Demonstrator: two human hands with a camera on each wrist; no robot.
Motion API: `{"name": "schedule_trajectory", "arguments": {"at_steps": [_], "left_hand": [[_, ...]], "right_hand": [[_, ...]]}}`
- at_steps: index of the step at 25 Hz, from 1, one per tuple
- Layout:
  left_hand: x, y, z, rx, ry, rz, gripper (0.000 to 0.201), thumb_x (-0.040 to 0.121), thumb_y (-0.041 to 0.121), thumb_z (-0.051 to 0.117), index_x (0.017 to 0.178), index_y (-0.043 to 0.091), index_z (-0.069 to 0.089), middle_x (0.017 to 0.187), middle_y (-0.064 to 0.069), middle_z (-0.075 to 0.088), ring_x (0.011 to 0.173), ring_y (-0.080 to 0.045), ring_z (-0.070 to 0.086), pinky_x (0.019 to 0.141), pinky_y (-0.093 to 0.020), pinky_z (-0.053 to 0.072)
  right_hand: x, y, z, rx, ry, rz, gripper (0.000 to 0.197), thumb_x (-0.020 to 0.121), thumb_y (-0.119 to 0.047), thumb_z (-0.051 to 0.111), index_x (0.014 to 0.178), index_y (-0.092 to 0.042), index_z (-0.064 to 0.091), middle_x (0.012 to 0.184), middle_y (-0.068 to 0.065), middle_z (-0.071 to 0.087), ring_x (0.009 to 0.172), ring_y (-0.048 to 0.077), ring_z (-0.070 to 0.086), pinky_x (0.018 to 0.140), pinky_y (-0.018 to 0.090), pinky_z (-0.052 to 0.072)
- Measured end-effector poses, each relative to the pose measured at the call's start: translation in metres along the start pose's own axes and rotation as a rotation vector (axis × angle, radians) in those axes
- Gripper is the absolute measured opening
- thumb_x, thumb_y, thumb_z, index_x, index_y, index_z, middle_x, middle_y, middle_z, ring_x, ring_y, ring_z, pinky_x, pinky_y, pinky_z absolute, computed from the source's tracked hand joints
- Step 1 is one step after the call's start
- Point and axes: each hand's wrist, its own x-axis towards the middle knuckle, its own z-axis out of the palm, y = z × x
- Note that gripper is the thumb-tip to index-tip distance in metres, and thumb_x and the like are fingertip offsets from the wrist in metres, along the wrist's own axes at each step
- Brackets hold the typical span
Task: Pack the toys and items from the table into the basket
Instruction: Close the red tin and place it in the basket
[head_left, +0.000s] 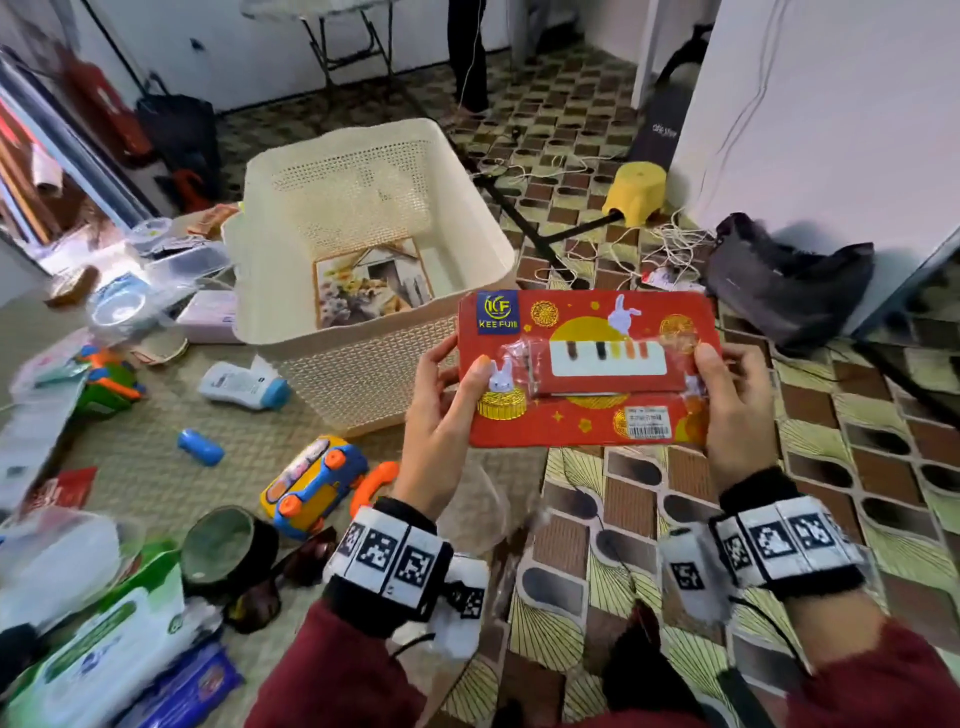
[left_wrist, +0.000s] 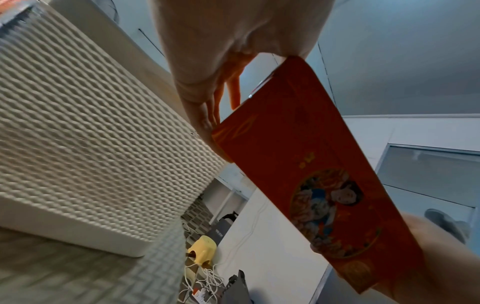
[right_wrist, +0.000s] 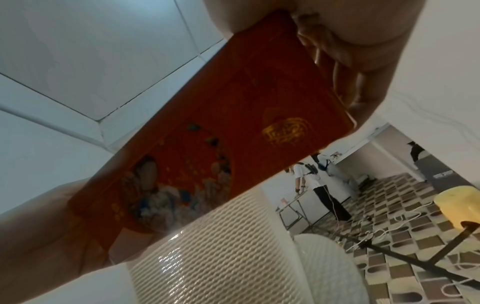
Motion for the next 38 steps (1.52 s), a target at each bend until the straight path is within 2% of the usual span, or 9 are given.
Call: {"name": "schedule_trajectory", "arguments": {"at_steps": [4,10,14,17,22,27,33,35,38], "left_hand": [[0.04,0.0,0.047,0.013,-0.003,0.03,0.031,0.093,0.026,0.055,0.122,0.025,0.048,0.113,-0.008,0.065,0.088,-0.012,0.067,0.067,-0.022,0.054],[0.099,0.009,0.12,-0.004,0.119,0.076,0.023,0.089,0.03,0.057,0.111,0.033,0.051,0.103,-0.005,0.069,0.083,-0.015,0.068,0.066,-0.027,0.057],[0.13,0.02,0.152,-0.011,0.22,0.135,0.018,0.093,0.023,0.054,0.11,0.029,0.051,0.082,0.006,0.074,0.073,-0.011,0.068,0.058,-0.024,0.056],[0.154,0.034,0.163,0.032,0.296,0.191,0.023,0.097,0.021,0.05,0.12,0.022,0.048,0.079,0.008,0.073,0.071,-0.009,0.069,0.057,-0.021,0.054],[0.196,0.059,0.161,0.092,0.446,0.288,0.018,0.098,0.021,0.049,0.109,0.035,0.047,0.072,0.017,0.071,0.065,-0.003,0.068,0.053,-0.016,0.052],[0.256,0.091,0.134,0.12,0.651,0.37,0.022,0.097,0.022,0.051,0.119,0.026,0.049,0.09,0.008,0.068,0.065,-0.002,0.067,0.051,-0.016,0.05],[0.311,0.119,0.083,0.169,0.872,0.426,0.025,0.099,0.032,0.047,0.124,0.032,0.046,0.104,0.012,0.061,0.076,0.002,0.066,0.056,-0.015,0.052],[0.322,0.123,0.069,0.171,0.944,0.439,0.026,0.099,0.03,0.045,0.126,0.029,0.045,0.1,0.018,0.057,0.072,0.006,0.065,0.055,-0.013,0.05],[0.328,0.122,0.049,0.168,1.029,0.435,0.023,0.099,0.03,0.045,0.123,0.031,0.044,0.1,0.015,0.061,0.072,0.005,0.065,0.055,-0.013,0.051]], "right_hand": [[0.055,-0.004,-0.016,0.022,0.03,-0.018,0.015,0.097,-0.021,0.048,0.104,-0.01,0.042,0.081,-0.003,0.059,0.054,-0.006,0.061,0.051,0.01,0.049],[0.163,-0.027,-0.036,0.006,-0.108,-0.036,0.02,0.097,-0.025,0.049,0.105,-0.011,0.037,0.082,-0.002,0.061,0.055,-0.002,0.064,0.049,0.013,0.05],[0.227,-0.038,-0.031,0.018,-0.228,-0.04,0.016,0.096,-0.029,0.05,0.099,-0.021,0.037,0.088,0.002,0.064,0.06,0.004,0.067,0.055,0.02,0.055],[0.267,-0.048,-0.01,0.016,-0.314,-0.058,0.014,0.096,-0.031,0.05,0.089,-0.029,0.038,0.094,0.009,0.065,0.066,0.011,0.068,0.061,0.027,0.057],[0.319,-0.067,0.048,0.079,-0.424,-0.095,0.02,0.096,-0.027,0.049,0.103,-0.013,0.037,0.084,0.002,0.063,0.057,0.002,0.065,0.05,0.018,0.053],[0.373,-0.098,0.135,0.087,-0.581,-0.167,0.017,0.095,-0.033,0.052,0.094,-0.021,0.04,0.09,0.01,0.066,0.08,0.03,0.068,0.071,0.043,0.058],[0.412,-0.128,0.249,0.12,-0.789,-0.235,0.022,0.095,-0.028,0.051,0.101,-0.012,0.038,0.09,0.009,0.063,0.072,0.016,0.068,0.066,0.034,0.058],[0.417,-0.131,0.284,0.134,-0.863,-0.237,0.022,0.094,-0.032,0.053,0.098,-0.016,0.039,0.094,0.013,0.064,0.077,0.021,0.069,0.07,0.041,0.058],[0.416,-0.129,0.327,0.112,-0.954,-0.234,0.02,0.092,-0.036,0.055,0.088,-0.026,0.038,0.095,0.016,0.066,0.081,0.029,0.067,0.077,0.049,0.056]]}}
